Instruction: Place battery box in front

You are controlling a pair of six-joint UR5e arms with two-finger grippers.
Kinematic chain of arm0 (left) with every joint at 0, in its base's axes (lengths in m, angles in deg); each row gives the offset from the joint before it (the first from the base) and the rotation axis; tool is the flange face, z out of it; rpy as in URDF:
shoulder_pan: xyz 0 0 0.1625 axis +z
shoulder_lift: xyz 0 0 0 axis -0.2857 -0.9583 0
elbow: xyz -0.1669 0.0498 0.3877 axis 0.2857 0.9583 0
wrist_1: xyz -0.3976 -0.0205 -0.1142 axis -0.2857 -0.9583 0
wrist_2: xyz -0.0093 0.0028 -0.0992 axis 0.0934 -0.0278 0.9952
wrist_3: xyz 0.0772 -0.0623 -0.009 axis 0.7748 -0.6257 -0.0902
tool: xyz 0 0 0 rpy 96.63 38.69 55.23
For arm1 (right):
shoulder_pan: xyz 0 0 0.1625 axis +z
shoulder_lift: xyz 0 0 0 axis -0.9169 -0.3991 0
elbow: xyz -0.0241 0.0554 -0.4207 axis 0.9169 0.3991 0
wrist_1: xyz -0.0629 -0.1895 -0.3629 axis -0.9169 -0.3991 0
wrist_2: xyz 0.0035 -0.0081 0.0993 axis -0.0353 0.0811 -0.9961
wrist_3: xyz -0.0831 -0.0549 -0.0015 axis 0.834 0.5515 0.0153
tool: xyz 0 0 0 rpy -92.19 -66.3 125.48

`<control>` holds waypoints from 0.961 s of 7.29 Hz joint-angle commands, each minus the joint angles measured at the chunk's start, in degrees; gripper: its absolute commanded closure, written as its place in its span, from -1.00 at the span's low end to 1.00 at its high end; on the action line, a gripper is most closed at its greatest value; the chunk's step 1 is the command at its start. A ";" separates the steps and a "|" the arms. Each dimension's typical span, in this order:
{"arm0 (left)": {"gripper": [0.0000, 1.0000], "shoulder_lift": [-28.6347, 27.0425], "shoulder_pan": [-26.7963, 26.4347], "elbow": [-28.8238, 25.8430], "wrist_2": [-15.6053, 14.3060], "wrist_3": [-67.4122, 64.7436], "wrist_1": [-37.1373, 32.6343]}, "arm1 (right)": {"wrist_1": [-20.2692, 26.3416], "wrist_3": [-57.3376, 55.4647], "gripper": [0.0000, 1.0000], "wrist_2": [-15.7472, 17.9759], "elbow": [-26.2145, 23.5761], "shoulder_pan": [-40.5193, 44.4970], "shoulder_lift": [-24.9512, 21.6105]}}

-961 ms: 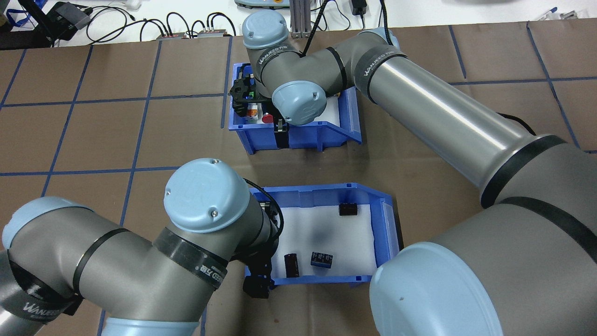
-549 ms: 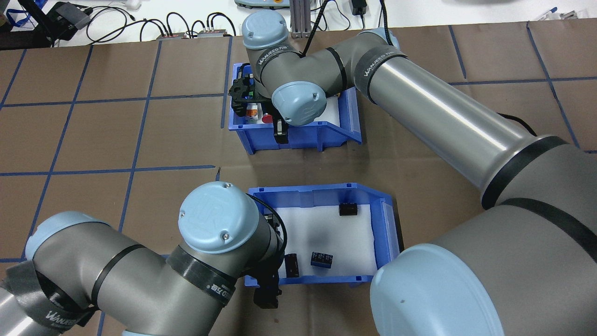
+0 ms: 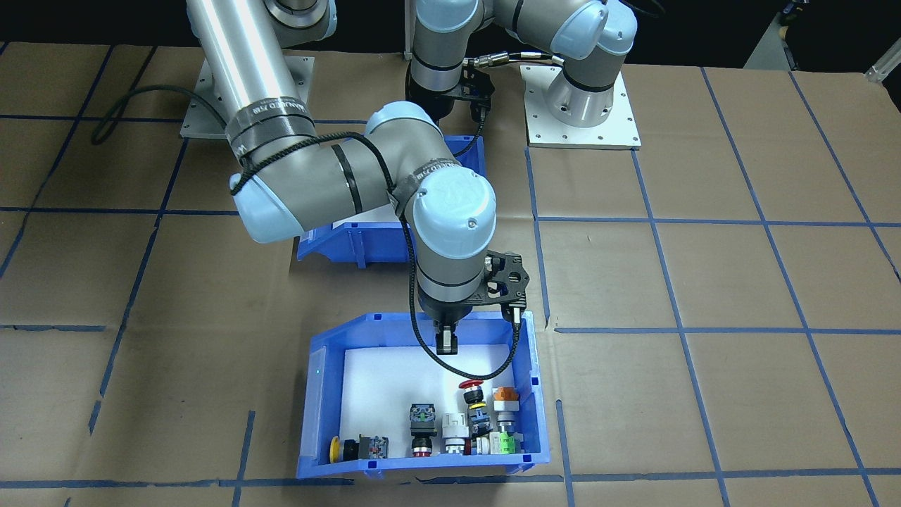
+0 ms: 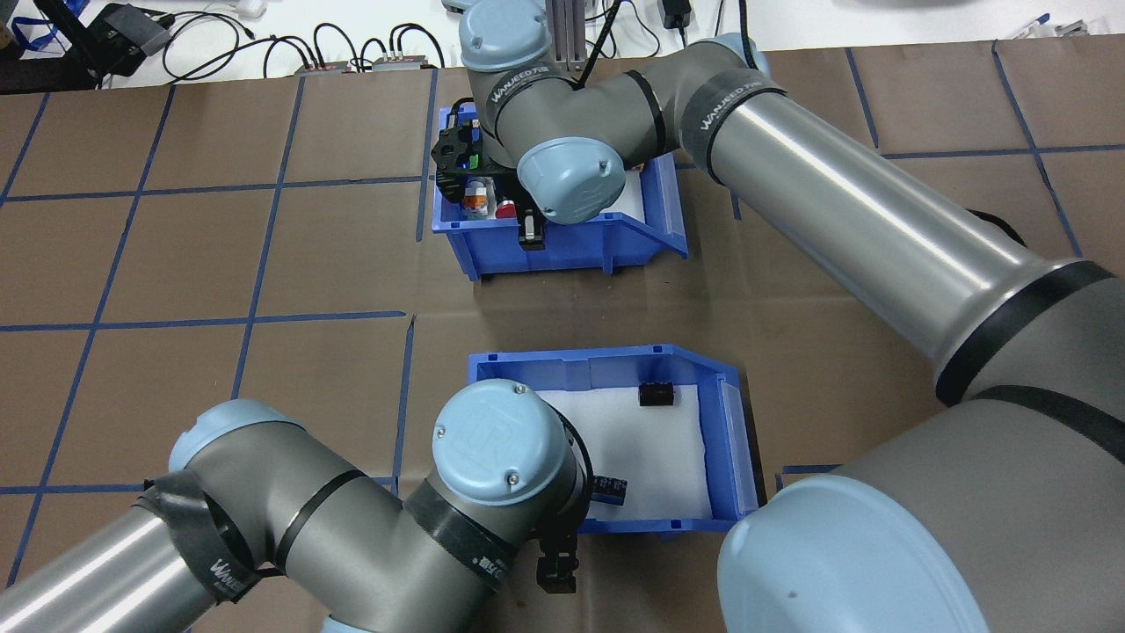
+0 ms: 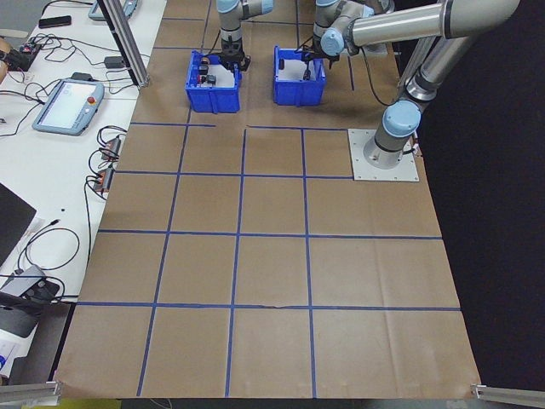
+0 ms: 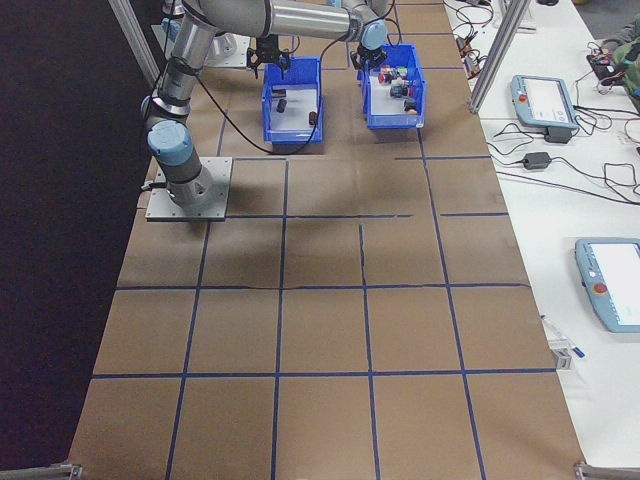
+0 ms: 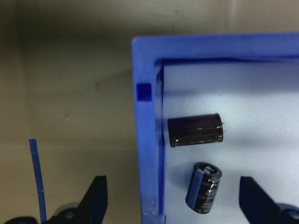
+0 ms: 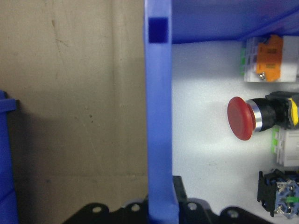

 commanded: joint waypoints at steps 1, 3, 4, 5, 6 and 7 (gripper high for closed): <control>-0.86 -2.81 -0.86 0.04 -0.11 -0.93 2.56 | 0.82 1.07 0.86 0.51 -0.93 -5.40 -3.01; 0.00 -4.22 -0.94 0.39 -0.03 -0.59 3.63 | 2.66 7.64 0.86 0.69 -1.29 -14.09 -4.25; 0.46 -4.31 -0.94 0.57 0.06 -0.67 4.32 | 3.02 10.20 0.86 0.78 -1.64 -17.79 -4.69; 0.91 -4.31 -0.94 0.83 1.19 -0.67 5.46 | 4.15 14.22 0.86 2.00 -1.82 -20.96 -5.13; 1.00 -3.62 -0.94 1.18 1.64 0.63 5.91 | 4.25 18.61 0.86 2.36 -2.25 -24.65 -6.18; 1.00 -1.44 -0.60 0.57 1.04 3.52 5.04 | 4.25 22.92 0.86 2.27 -3.48 -28.08 -7.67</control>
